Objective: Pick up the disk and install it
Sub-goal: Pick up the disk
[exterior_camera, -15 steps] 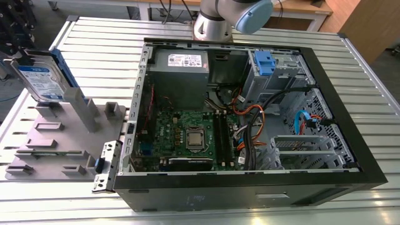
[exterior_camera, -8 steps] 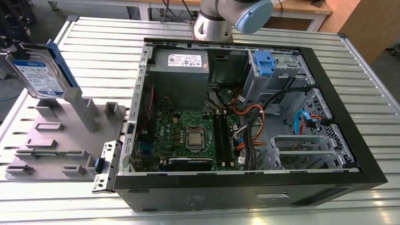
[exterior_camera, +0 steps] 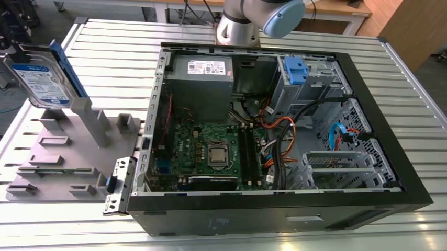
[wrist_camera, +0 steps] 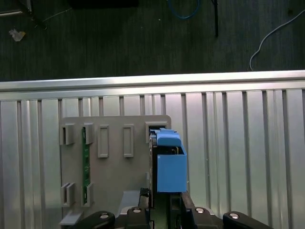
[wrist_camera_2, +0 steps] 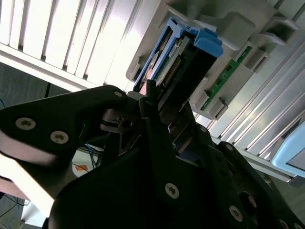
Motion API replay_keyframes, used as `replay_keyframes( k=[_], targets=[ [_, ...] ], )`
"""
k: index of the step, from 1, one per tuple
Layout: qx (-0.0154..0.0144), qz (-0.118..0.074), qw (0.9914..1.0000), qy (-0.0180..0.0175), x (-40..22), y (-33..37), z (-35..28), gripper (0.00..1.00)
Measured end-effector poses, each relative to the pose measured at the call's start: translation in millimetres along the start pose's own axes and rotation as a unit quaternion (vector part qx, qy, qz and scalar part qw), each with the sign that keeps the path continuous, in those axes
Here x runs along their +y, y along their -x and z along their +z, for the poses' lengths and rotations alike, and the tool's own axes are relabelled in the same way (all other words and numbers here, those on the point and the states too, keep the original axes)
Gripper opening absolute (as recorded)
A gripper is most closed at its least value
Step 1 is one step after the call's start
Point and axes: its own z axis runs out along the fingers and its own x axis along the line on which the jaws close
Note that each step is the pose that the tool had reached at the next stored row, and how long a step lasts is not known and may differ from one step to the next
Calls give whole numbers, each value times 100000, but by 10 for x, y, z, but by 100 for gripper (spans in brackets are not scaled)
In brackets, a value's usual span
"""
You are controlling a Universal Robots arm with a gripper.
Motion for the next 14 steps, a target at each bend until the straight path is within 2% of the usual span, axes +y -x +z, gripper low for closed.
replay_keyframes(
  k=[6, 14],
  targets=[
    [5, -1, 100000, 8, 0, 0, -5, 35],
    [0, -1, 100000, 1, 0, 1, -60, 35]
  ],
)
